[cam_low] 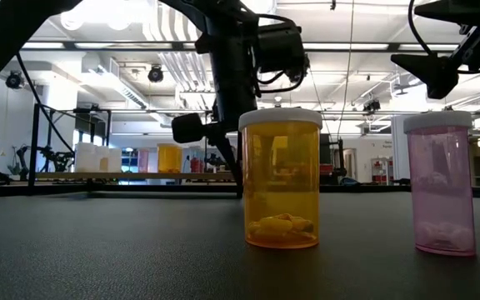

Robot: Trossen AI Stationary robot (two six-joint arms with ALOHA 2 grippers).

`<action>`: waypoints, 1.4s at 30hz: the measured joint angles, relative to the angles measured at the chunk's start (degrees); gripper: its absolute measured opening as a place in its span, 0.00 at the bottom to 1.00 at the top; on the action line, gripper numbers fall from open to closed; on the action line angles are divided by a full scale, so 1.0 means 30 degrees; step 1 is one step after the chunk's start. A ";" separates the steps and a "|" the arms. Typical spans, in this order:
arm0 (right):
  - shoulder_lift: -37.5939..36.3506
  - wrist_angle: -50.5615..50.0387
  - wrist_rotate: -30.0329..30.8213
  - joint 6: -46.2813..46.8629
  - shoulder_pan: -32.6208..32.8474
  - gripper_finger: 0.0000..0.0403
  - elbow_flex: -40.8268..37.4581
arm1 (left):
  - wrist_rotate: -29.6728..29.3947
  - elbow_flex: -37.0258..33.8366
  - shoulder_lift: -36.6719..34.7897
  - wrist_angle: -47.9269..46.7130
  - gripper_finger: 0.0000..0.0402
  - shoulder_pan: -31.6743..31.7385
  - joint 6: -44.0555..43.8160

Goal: Pick and place medicine bottles onto shelf by color
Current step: Put the blue pill bottle on the shelf aligned with the other blue pill bottles

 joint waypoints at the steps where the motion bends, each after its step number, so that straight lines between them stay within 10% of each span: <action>1: 0.0000 0.0004 0.0001 0.0000 -0.0006 0.95 0.0000 | 0.0006 0.0000 -0.0006 -0.0130 0.34 0.0000 0.0006; 33: 0.0000 -0.0018 0.0001 0.0000 -0.0006 0.95 0.0000 | -0.1265 -0.0040 -0.5353 -0.8692 0.23 0.3105 -0.0215; 42: 0.0000 0.0001 -0.0002 -0.0004 0.0000 0.95 0.0000 | -0.0183 -0.0483 -0.5503 -0.8527 0.23 0.4902 -0.4159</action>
